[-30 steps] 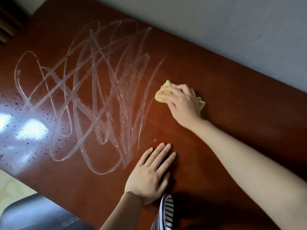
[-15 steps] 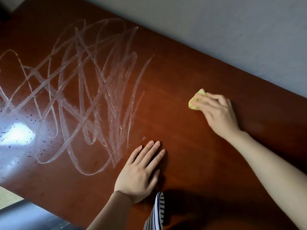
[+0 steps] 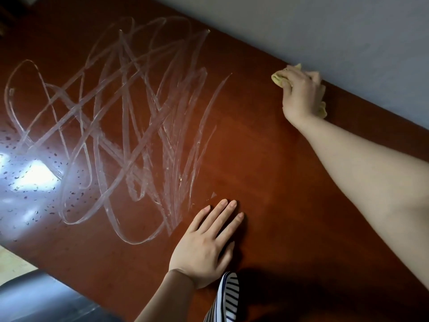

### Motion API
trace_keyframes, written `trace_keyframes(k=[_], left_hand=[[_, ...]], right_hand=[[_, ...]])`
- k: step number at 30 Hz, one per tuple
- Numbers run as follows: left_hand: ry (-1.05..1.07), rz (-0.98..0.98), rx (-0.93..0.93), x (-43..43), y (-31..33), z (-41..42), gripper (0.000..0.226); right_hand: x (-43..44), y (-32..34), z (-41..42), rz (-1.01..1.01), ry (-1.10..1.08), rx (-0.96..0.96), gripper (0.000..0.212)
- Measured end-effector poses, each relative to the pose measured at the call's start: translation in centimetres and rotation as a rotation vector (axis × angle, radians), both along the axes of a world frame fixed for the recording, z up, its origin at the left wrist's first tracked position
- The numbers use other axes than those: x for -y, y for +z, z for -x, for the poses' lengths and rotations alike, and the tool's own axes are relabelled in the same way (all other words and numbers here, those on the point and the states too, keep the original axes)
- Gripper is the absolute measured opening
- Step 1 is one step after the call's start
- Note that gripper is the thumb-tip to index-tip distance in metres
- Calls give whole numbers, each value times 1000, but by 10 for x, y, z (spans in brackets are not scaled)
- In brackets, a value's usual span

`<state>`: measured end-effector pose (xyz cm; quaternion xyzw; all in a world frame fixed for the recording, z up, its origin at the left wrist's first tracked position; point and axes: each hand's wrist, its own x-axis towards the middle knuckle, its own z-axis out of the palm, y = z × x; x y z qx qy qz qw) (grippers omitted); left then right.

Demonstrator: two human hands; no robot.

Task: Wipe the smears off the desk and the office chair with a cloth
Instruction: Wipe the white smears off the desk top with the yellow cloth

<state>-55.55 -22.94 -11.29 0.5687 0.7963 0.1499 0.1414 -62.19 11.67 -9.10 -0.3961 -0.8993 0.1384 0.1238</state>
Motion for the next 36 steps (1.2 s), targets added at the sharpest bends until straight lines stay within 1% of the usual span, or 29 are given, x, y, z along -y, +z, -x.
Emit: trace_keyframes(k=[5,8,12,14,16,21,25,28,32,34,36], left_hand=[[0,-3,2,0,0,1,58],[2,0,4,0,1,1,58],[3,8,-3,0,1,0,58],[5,13,0,0,2,0,58],[4,16,5,0,3,0,58],[6,14,5,1,4,0,57],[0,16,1,2,3,0,58],[1,14,0,2,2,0,59],[2,26,1,1,3,0,59],[0,30,1,0,3,-1,59],[-1,29,6,0,3,-1,59]], right_hand=[[42,0,38,36,203,51,35],[73,-2,46,53,312,71,36],[113,-5,25,7,523,71,37],[129,-6,3,-6,639,35,36],[140,-7,-22,-19,705,-11,35],[150,-15,-95,-88,702,-85,42],[124,-14,-140,-91,744,-71,43],[87,-8,-152,-116,612,-8,39],[36,0,-143,-78,310,43,33],[19,3,-126,-81,246,43,33],[8,3,-102,-91,250,46,36]])
